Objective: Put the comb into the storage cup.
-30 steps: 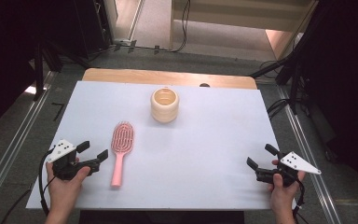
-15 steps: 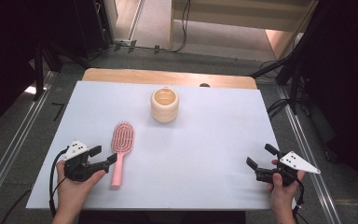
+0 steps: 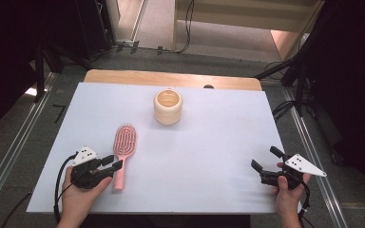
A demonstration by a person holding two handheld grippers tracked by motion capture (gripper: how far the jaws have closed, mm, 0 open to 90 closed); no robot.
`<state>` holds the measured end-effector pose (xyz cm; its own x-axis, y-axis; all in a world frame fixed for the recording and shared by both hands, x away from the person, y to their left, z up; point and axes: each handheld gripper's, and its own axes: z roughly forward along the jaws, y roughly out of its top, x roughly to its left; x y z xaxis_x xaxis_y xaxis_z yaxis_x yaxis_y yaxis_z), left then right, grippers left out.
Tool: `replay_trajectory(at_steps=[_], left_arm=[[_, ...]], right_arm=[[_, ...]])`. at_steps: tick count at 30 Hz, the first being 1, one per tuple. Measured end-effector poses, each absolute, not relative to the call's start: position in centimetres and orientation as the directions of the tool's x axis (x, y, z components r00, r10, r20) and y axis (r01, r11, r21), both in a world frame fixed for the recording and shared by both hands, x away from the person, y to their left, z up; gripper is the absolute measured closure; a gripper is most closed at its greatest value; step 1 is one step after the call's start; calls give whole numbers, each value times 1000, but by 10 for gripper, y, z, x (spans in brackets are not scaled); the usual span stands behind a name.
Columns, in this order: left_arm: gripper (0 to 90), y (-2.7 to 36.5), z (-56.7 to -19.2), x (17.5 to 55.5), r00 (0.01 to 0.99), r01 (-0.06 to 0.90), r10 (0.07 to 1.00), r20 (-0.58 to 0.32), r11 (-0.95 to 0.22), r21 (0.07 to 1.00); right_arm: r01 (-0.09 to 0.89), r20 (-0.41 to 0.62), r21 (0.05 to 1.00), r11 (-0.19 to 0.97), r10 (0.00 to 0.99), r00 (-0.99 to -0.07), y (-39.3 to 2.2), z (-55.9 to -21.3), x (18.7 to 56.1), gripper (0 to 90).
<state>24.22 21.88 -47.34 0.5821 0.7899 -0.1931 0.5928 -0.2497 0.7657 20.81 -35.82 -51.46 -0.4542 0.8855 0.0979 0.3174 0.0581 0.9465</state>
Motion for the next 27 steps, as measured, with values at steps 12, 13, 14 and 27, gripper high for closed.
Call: replay_trajectory(at_steps=[12,13,14,27], left_arm=[[900,199,-480,225,724,580,656,-215,-410,704],[900,198,-481,224,730,579,650,-210,-426,695],[900,197,-482,223,735,580,645,-209,-438,687],[900,210,-490,224,703,617,690,-173,-470,631]], right_arm=[[319,95,946,61,888,-451,-358,-515,209,21],[319,95,946,61,888,-451,-358,-515,209,21],[319,95,946,61,888,-451,-358,-515,209,21],[323,100,945,57,887,-450,-359,-515,209,21]])
